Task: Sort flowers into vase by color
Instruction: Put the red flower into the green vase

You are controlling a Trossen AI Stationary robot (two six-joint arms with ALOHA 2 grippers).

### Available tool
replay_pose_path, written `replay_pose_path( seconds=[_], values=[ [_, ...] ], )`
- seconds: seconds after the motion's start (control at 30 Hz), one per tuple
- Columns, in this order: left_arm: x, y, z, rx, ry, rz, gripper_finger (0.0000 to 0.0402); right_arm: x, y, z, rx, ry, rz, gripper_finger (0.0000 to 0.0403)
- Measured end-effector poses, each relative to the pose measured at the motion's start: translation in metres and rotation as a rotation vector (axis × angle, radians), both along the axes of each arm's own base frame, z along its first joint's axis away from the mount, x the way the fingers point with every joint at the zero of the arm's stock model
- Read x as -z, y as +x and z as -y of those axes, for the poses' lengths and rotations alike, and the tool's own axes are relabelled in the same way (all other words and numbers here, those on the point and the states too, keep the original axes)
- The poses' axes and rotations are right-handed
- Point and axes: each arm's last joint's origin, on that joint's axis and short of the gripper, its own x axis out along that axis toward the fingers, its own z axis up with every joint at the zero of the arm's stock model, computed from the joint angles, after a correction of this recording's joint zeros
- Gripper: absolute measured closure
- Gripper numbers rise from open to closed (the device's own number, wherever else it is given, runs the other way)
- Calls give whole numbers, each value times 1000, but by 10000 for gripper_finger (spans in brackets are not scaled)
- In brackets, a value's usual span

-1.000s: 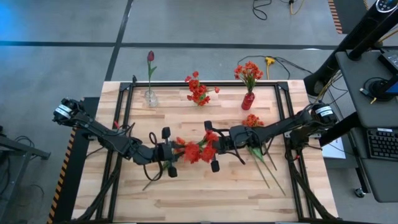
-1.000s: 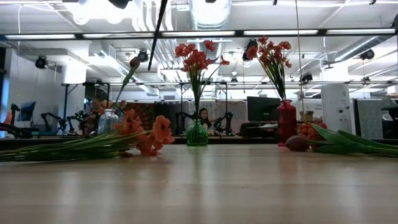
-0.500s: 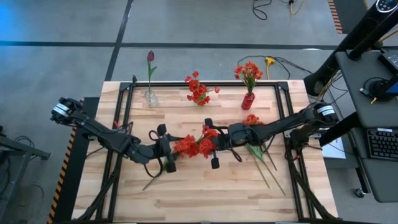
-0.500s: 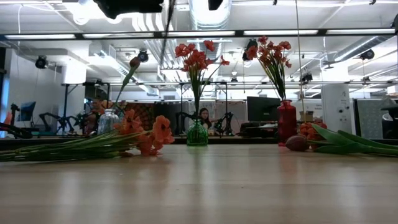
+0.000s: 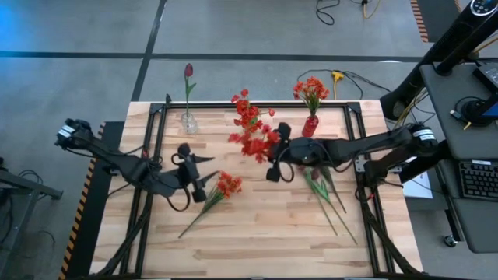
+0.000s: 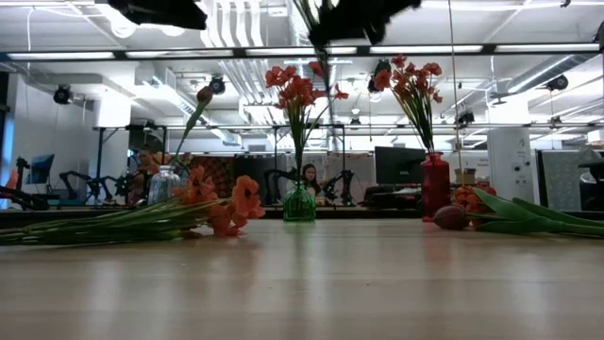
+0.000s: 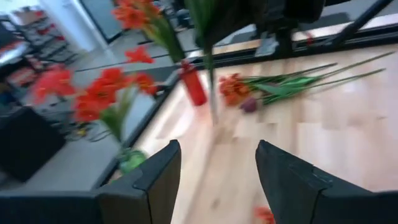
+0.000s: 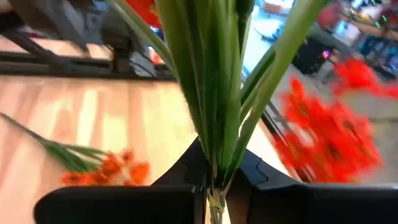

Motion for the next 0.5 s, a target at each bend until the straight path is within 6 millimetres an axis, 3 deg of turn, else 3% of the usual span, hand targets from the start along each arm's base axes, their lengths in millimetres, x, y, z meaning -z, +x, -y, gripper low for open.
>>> replay_pose_path(
  seconds=[0.23,0.4,0.5],
  values=[
    [1,-23,-15,-135,79,-67,212,32,-7,10,34,-25,200,380],
    [4,-32,-20,-164,83,-108,212,40,-10,21,344,-47,314,380],
    [4,-33,-20,-168,73,-105,212,45,-10,29,411,-22,354,380]
  ],
)
